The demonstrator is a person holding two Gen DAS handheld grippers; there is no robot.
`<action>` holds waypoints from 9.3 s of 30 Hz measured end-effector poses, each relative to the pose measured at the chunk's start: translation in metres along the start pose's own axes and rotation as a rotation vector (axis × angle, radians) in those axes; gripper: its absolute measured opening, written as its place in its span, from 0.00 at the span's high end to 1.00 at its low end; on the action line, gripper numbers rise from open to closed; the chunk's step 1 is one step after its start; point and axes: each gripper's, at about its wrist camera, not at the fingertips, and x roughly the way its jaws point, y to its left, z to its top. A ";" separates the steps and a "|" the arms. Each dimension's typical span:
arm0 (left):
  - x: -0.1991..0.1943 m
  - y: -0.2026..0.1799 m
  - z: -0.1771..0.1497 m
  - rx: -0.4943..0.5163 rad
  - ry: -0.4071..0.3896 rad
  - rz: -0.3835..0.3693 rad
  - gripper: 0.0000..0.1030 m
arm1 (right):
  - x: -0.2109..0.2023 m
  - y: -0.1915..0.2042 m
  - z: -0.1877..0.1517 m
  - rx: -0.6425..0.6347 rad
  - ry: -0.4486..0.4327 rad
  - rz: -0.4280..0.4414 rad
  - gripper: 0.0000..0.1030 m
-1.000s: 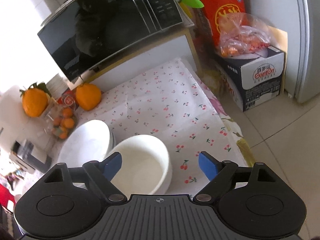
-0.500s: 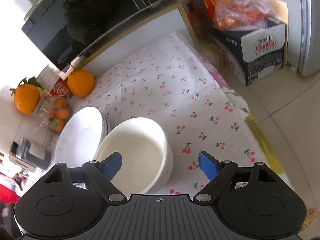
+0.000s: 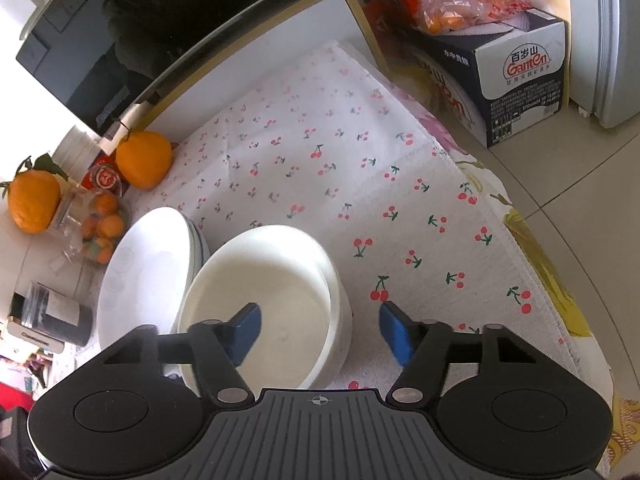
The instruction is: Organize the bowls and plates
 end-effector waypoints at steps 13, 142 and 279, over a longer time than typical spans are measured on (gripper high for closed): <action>0.002 0.003 0.006 -0.015 0.021 0.000 0.23 | 0.000 0.003 -0.002 -0.042 0.002 -0.040 0.81; -0.056 0.120 0.027 -0.170 0.044 0.189 0.02 | 0.039 0.119 0.012 -0.026 -0.076 0.173 0.43; -0.146 0.082 0.003 -0.394 0.145 0.528 0.00 | -0.035 0.137 -0.066 -0.346 -0.078 -0.159 0.17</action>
